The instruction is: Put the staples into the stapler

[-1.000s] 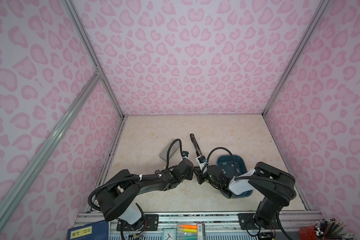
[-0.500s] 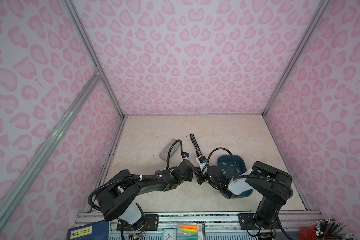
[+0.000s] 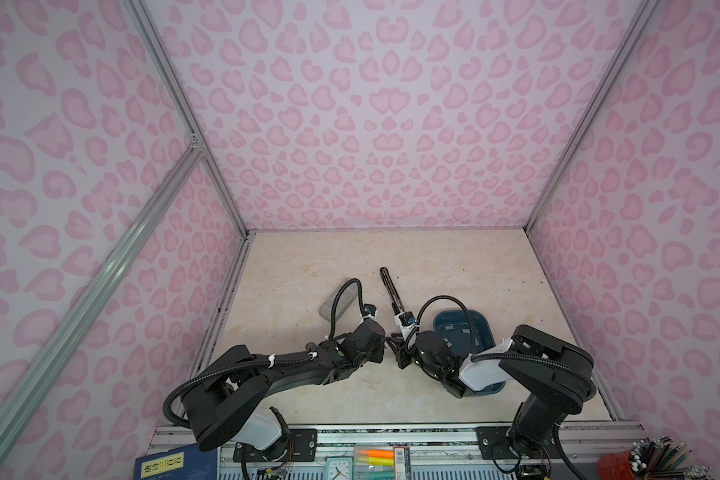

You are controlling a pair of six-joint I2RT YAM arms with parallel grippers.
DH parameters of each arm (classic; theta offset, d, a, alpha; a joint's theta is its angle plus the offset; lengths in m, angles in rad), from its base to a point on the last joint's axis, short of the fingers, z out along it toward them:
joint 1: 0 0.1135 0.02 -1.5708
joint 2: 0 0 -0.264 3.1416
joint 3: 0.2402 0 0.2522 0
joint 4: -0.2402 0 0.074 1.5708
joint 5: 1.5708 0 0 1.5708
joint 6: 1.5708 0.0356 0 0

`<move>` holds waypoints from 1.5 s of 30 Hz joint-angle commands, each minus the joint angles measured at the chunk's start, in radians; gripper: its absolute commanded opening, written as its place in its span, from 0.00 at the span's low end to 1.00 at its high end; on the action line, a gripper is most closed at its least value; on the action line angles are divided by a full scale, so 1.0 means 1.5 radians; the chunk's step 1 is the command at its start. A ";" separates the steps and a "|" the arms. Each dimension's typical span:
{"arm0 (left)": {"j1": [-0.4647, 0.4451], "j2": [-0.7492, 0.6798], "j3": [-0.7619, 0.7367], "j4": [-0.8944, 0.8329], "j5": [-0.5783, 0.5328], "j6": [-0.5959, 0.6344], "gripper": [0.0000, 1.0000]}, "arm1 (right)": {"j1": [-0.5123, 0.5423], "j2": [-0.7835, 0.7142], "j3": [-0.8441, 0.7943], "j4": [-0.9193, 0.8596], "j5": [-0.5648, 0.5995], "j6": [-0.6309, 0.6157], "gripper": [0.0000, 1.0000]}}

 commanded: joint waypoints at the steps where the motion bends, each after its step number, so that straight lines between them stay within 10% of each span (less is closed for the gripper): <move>1: 0.000 -0.039 -0.004 -0.008 -0.013 0.009 0.27 | 0.000 -0.016 -0.011 -0.060 0.031 -0.023 0.33; 23: 0.000 -0.256 -0.065 -0.027 -0.003 -0.002 0.35 | -0.038 -0.080 -0.070 -0.073 0.143 0.024 0.77; 36: 0.000 -0.226 -0.050 -0.020 -0.009 -0.001 0.35 | -0.080 -0.009 0.011 -0.100 0.057 -0.039 0.50; 45: 0.000 -0.282 -0.049 -0.024 -0.083 -0.060 0.55 | -0.089 0.000 0.022 -0.111 0.045 -0.045 0.29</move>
